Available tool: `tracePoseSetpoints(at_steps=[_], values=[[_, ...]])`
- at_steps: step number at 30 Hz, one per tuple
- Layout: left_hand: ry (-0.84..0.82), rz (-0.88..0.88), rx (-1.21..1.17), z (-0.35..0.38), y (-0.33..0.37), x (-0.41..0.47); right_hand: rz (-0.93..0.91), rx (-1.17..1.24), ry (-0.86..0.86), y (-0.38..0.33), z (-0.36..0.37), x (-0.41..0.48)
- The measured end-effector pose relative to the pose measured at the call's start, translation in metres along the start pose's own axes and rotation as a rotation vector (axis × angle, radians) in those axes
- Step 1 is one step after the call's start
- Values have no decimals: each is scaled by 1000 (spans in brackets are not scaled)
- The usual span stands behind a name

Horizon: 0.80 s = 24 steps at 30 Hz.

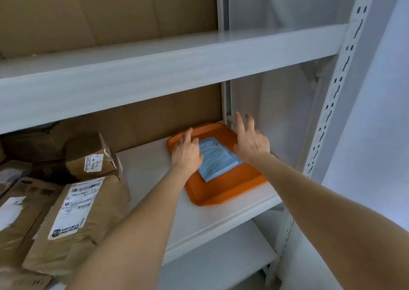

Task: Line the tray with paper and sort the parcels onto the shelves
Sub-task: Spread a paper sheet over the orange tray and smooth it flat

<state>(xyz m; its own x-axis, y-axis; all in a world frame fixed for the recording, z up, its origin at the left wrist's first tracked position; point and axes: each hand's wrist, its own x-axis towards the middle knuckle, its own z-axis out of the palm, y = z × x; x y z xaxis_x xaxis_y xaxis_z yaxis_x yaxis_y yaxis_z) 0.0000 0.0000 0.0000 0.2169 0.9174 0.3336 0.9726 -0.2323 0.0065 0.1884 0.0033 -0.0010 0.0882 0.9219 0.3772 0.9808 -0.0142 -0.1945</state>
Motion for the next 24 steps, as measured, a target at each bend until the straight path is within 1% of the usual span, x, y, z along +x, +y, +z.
tracePoseSetpoints(at_steps=[3,6,9,13,15,18,20,22,24], values=[[-62,-8,-4,14,2,12,-3,-10,-40,6,7,8],[-160,-19,-51,29,4,20,-8,-25,-102,11,22,14],[-296,-101,-143,44,7,25,8,-31,-193,14,36,18],[-477,-232,-249,59,9,26,58,-6,-405,20,50,24],[-519,-255,-266,63,8,25,78,50,-534,25,56,27],[-540,-279,-308,69,10,22,78,148,-692,31,67,32],[-565,-295,-305,73,13,19,76,226,-722,33,75,34],[-590,-294,-261,77,17,17,77,272,-709,35,82,37],[-578,-253,-179,80,19,16,91,293,-675,35,89,41]])
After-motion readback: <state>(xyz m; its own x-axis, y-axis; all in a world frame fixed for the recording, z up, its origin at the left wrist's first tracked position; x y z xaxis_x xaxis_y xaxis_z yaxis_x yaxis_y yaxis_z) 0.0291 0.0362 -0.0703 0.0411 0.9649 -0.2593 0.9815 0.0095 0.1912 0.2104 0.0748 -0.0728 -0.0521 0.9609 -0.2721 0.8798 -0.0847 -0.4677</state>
